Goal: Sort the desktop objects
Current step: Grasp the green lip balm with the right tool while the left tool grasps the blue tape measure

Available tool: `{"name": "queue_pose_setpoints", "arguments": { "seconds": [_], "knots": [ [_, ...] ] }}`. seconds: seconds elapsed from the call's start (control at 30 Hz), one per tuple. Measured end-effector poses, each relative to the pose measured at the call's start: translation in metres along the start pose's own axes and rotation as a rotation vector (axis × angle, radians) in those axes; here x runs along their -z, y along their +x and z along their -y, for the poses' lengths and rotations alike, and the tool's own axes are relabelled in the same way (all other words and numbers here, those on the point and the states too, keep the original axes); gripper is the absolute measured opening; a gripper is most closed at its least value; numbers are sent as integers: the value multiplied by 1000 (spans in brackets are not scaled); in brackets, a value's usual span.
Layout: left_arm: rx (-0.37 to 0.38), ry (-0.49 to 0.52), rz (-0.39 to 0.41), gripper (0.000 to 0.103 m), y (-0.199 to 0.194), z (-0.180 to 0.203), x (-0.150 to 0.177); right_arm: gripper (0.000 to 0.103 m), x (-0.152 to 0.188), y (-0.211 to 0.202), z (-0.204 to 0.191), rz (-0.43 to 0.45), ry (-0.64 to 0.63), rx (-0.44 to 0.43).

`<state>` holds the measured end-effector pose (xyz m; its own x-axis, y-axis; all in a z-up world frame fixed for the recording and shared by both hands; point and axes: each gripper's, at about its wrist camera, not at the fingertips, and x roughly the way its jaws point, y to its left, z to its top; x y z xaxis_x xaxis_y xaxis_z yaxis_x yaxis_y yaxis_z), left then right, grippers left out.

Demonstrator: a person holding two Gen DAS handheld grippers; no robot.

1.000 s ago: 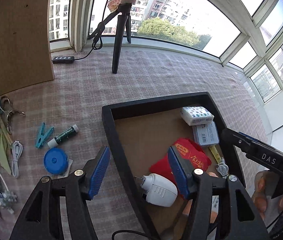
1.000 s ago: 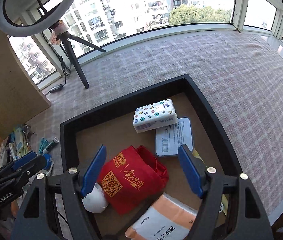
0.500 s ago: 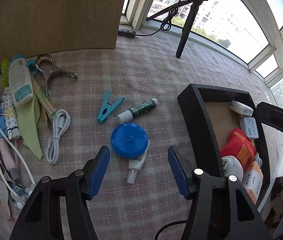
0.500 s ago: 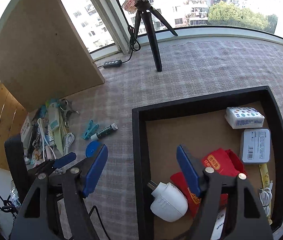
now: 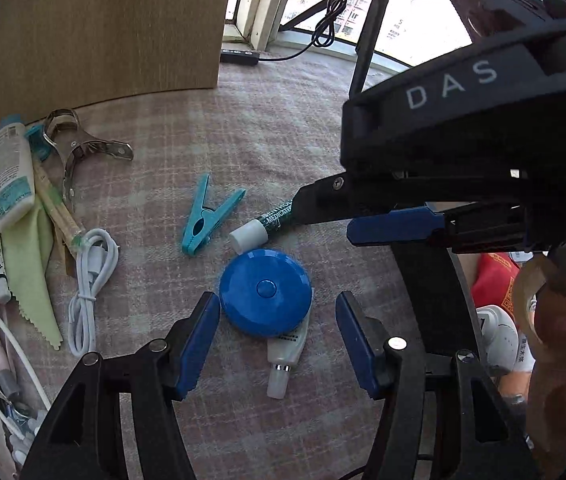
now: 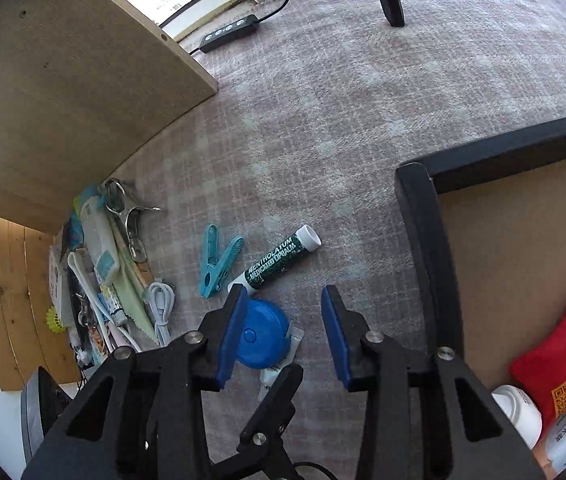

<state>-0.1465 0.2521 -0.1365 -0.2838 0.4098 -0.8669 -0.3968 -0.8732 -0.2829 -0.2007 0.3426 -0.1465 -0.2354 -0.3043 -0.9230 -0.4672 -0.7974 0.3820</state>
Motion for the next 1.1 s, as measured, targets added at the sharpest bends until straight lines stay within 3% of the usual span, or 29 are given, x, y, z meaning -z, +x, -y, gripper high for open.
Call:
{"name": "queue_pose_setpoints", "arguments": {
  "seconds": [0.27, 0.37, 0.63, 0.8, 0.9, 1.1],
  "knots": [
    [17, -23, 21, 53, 5, -8, -7, 33, -15, 24, -4, -10, 54, 15],
    [15, -19, 28, 51, 6, -8, -9, 28, -17, 28, -14, -12, 16, 41],
    [29, -12, 23, 47, 6, -13, -13, 27, -28, 39, -48, -25, -146, 157],
    [21, 3, 30, 47, 7, -9, -14, 16, -31, 44, -64, -5, -248, 222],
    [0, 40, 35, 48, 8, -3, -13, 16, -45, 46, -73, -3, -284, 234],
    [-62, 81, 45, 48, 16, 13, -19, 16, -65, 33, -53, 14, -276, 238]
  ]
}}
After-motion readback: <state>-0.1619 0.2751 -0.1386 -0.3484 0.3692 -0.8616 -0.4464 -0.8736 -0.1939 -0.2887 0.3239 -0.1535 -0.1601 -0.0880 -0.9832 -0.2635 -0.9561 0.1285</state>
